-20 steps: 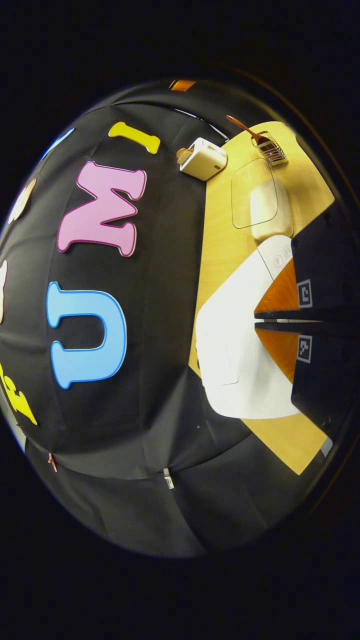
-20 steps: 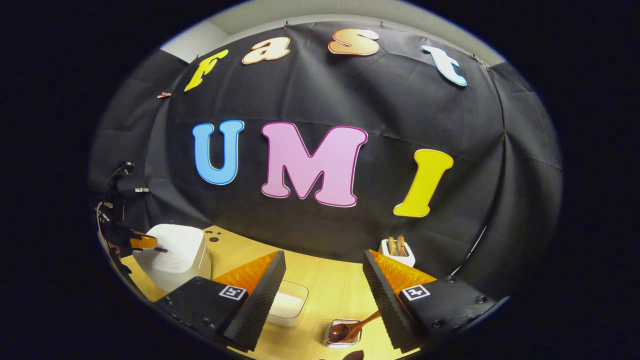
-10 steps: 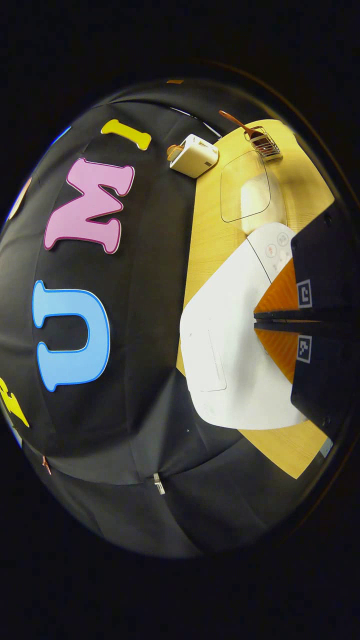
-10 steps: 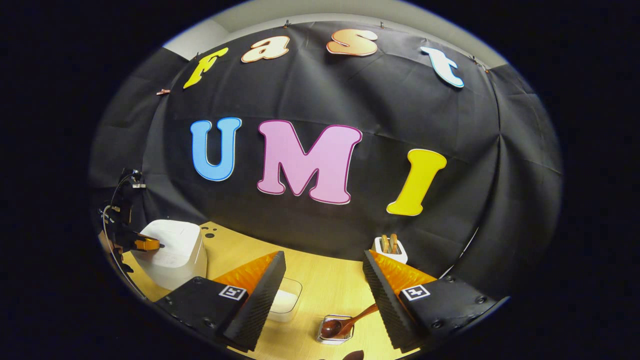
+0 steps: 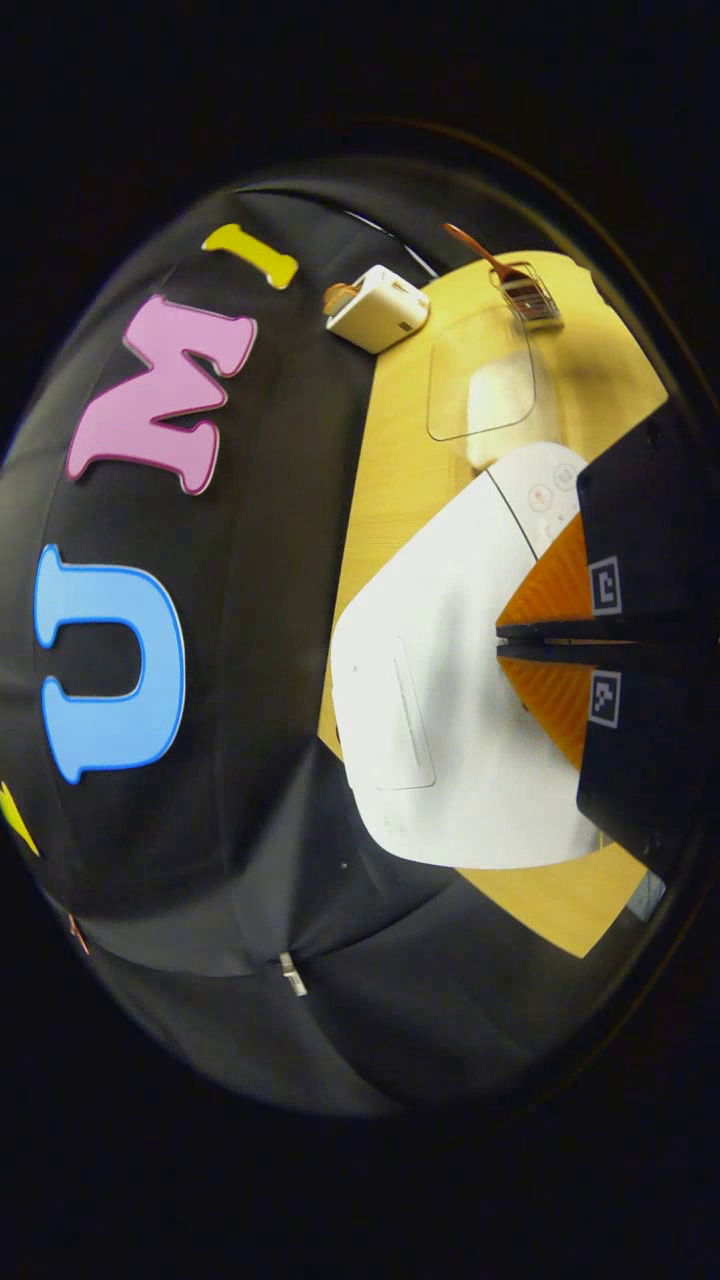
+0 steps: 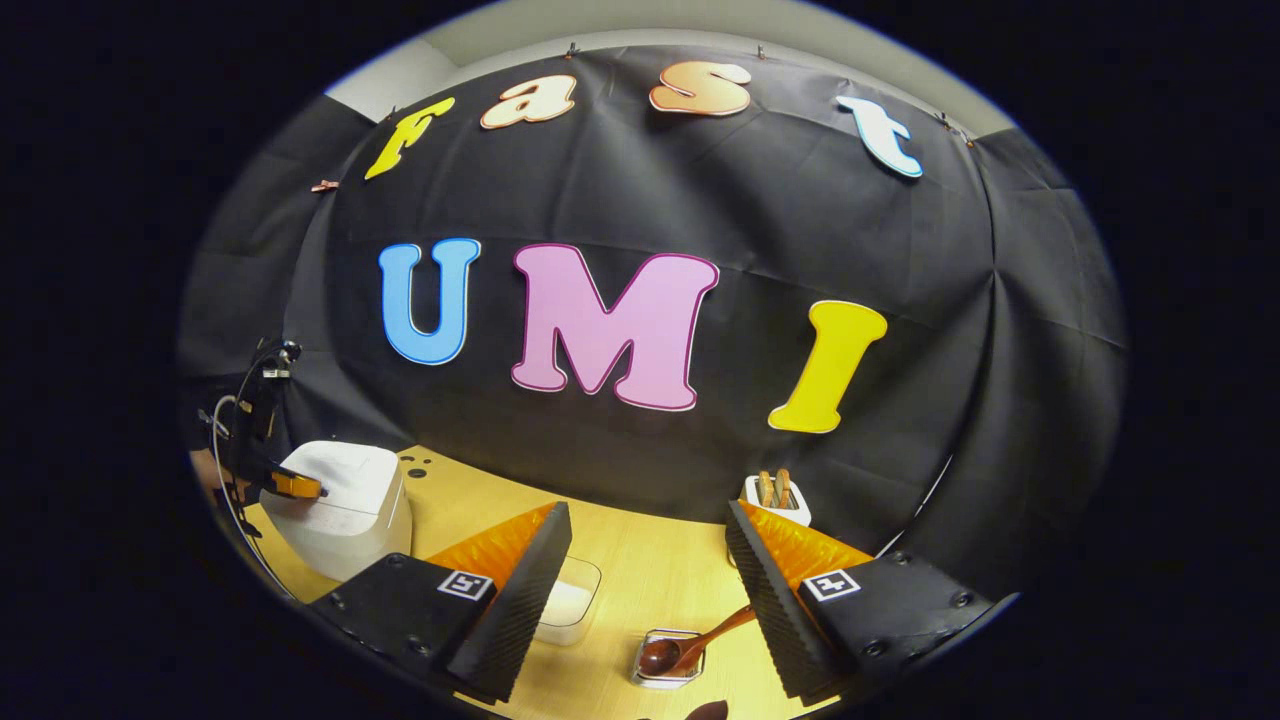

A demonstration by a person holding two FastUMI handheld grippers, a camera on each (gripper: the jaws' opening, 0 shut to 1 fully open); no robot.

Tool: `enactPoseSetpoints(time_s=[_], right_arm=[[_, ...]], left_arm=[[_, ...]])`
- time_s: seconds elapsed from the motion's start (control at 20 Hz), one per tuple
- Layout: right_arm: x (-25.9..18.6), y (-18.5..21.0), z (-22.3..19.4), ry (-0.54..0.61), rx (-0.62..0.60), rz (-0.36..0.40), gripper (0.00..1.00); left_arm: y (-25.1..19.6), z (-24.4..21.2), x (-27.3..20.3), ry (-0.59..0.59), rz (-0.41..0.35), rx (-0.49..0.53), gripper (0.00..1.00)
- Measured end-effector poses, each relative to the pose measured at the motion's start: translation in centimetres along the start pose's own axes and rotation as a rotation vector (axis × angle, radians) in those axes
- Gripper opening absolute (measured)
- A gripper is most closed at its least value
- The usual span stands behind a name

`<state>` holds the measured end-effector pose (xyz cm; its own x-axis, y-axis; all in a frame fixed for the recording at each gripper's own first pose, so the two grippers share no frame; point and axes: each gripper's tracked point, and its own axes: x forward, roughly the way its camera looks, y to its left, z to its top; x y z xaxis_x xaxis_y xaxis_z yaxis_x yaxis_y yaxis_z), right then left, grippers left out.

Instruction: Close the left gripper, press the button to open the rice cooker; take a wooden spoon from the chopstick holder with the right hand, scoop a spoonful of rice and pour it into the rice cooker, then put the wooden spoon back into the chopstick holder.

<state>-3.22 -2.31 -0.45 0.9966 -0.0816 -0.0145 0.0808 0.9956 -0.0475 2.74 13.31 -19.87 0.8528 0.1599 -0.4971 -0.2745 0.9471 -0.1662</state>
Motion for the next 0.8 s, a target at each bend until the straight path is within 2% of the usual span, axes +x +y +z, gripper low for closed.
enactPoseSetpoints(time_s=[0.1, 0.4, 0.8], right_arm=[[-0.1, -0.4, 0.2, -0.005, 0.001, -0.010, 0.96], [-0.1, -1.3, 0.1, -0.008, 0.011, -0.030, 0.96], [-0.5, -3.1, -0.8, -0.014, 0.050, -0.038, 0.96]], left_arm=[[0.2, 2.3, -1.0, -0.077, 0.003, -0.012, 0.06], [0.9, 11.4, -4.4, -0.310, 0.050, 0.042, 0.06], [1.5, 17.2, -6.1, -0.486, 0.054, 0.058, 0.07]])
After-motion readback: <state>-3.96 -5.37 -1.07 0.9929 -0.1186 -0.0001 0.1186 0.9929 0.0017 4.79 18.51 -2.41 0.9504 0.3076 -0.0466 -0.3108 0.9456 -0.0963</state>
